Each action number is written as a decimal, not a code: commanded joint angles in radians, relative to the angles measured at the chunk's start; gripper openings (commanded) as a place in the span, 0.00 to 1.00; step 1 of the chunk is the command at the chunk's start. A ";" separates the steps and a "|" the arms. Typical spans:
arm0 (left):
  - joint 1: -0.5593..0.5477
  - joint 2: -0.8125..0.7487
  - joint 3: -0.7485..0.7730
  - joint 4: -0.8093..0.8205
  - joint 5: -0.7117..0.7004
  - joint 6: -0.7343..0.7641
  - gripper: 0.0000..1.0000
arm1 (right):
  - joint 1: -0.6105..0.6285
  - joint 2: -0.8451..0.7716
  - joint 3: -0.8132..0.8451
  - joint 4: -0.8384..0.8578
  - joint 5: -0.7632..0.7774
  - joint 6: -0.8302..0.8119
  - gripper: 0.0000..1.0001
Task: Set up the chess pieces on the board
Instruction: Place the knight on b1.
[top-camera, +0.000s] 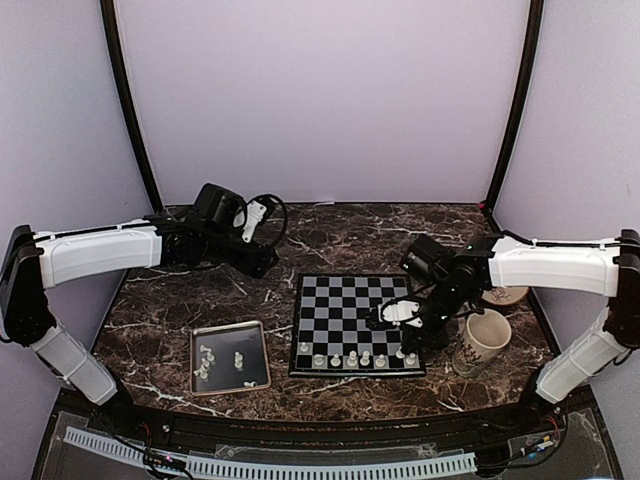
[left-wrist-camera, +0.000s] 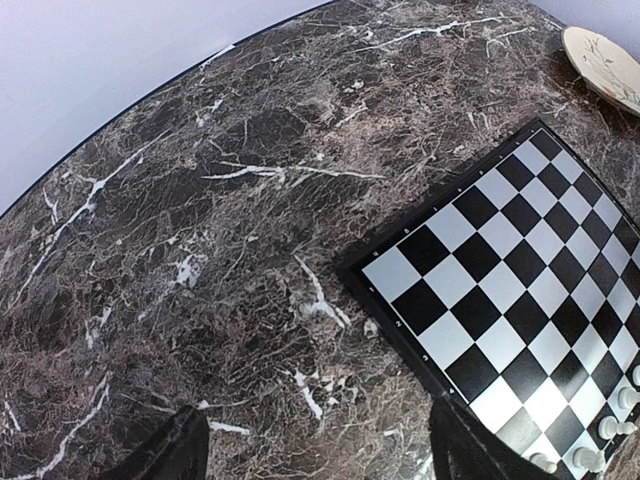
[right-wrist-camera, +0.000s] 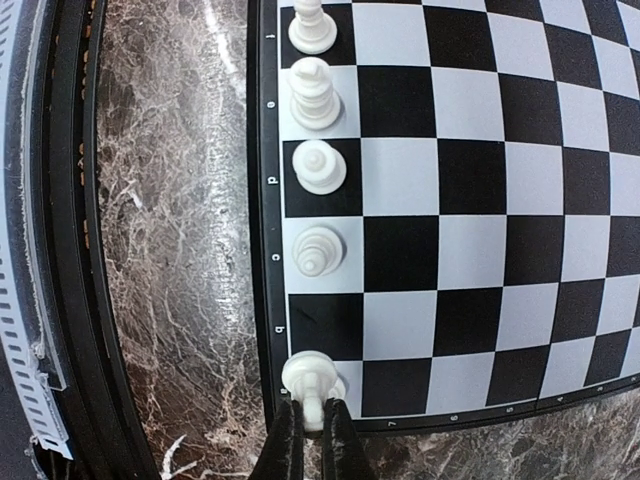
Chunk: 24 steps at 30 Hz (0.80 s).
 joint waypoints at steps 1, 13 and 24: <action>0.000 -0.006 0.029 -0.019 0.002 0.019 0.78 | 0.012 0.027 -0.012 0.043 0.000 -0.007 0.00; 0.001 -0.011 0.027 -0.021 0.003 0.022 0.78 | 0.021 0.072 -0.030 0.083 0.007 0.011 0.01; -0.001 -0.004 0.028 -0.024 0.002 0.027 0.78 | 0.021 0.085 -0.046 0.102 0.023 0.010 0.03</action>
